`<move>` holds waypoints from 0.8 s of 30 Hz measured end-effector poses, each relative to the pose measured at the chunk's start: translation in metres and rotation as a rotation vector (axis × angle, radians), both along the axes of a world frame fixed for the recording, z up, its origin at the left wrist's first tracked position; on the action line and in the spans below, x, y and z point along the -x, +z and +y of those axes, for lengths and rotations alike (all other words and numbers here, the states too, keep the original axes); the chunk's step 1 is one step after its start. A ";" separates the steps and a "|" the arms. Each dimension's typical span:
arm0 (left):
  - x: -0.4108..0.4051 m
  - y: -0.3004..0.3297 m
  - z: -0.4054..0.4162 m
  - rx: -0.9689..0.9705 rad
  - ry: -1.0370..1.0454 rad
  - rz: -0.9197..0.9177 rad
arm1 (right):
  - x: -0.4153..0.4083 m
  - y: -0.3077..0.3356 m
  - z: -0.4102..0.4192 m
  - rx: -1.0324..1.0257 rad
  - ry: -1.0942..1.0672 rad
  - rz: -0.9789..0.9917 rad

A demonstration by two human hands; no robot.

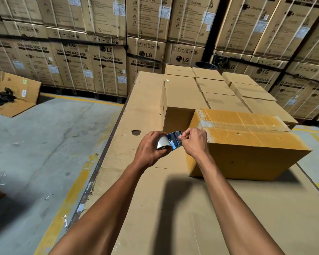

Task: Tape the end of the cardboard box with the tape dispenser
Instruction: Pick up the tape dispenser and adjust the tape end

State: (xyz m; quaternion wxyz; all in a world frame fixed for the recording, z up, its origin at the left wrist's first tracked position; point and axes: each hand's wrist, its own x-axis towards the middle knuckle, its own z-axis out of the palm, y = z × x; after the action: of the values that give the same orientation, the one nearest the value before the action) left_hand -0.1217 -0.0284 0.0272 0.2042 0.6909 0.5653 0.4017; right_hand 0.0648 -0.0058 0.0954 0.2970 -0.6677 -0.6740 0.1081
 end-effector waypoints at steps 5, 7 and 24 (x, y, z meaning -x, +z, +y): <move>0.001 0.000 0.002 -0.001 -0.007 0.025 | -0.005 0.001 0.003 0.005 -0.030 0.040; 0.001 -0.001 0.004 0.010 -0.003 0.012 | -0.006 0.001 0.004 0.009 -0.028 0.043; 0.016 0.013 0.035 0.214 -0.147 -0.187 | -0.021 0.007 0.012 0.025 -0.043 0.157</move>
State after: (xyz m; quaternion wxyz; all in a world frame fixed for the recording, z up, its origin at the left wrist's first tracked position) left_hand -0.1380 0.0067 0.0401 0.3575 0.6643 0.5312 0.3856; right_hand 0.0855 0.0067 0.1019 0.3426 -0.6751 -0.6329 0.1622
